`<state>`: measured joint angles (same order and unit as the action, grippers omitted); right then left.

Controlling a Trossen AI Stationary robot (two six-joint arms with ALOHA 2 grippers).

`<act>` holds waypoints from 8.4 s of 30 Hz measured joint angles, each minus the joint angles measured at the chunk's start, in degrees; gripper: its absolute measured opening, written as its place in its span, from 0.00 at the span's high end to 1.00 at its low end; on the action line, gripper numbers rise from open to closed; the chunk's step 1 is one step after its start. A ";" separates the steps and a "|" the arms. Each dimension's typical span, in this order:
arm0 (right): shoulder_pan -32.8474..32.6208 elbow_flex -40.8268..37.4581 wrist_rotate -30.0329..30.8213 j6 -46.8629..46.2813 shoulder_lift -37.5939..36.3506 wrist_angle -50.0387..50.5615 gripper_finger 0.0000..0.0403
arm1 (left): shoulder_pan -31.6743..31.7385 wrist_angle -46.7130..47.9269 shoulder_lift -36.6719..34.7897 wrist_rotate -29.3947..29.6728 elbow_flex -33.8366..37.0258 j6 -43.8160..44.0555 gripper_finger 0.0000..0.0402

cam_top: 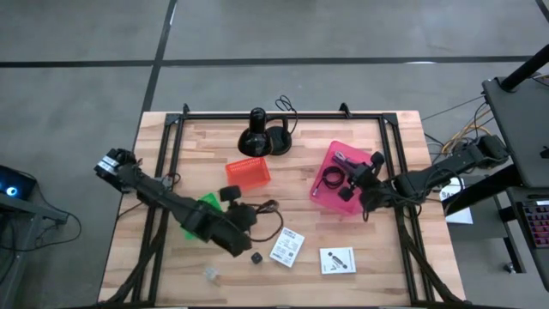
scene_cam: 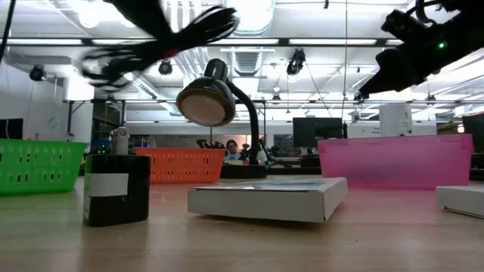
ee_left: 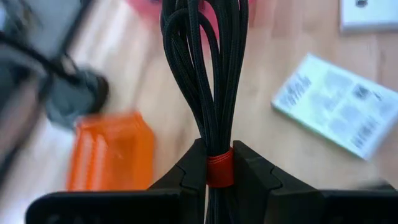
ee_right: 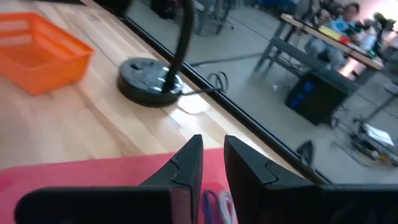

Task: Pick and place items into bin
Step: Put the black charger cable into the pink bin

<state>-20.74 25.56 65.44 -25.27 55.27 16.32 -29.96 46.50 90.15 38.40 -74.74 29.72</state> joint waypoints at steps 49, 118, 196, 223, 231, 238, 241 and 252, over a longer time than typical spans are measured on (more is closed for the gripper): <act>-0.70 -15.10 -51.12 49.75 0.00 -65.16 0.51 | 6.53 -34.74 -1.07 2.21 7.77 -32.80 0.91; 12.51 -3.02 -68.03 47.29 35.77 -94.58 0.51 | 13.81 -60.65 2.51 -6.68 17.02 -44.05 0.91; 12.31 -3.45 -33.47 50.96 22.51 -70.72 0.96 | 14.45 -59.55 2.38 -6.59 17.00 -43.46 0.81; 7.33 -18.14 -20.31 52.47 -0.11 -70.45 0.96 | 14.47 -59.37 2.36 -6.52 17.02 -43.44 0.81; 3.91 -16.46 -7.12 53.52 -0.09 -65.74 0.96 | 14.47 -59.32 2.34 -6.50 17.02 -43.46 0.81; 2.27 -16.04 1.31 54.38 -0.02 -64.44 0.96 | 14.47 -59.20 2.34 -6.50 17.02 -43.44 0.81; 2.19 -16.04 4.07 54.41 -0.02 -63.09 0.96 | 14.47 -59.21 2.34 -6.50 17.02 -43.44 0.81; 2.21 -15.80 8.34 52.19 -0.02 -58.81 0.96 | 14.47 -59.30 2.34 -6.50 17.03 -43.44 0.81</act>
<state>-18.53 9.76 73.78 26.92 55.24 -42.49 -15.49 -12.80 92.49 31.90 -57.70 -13.72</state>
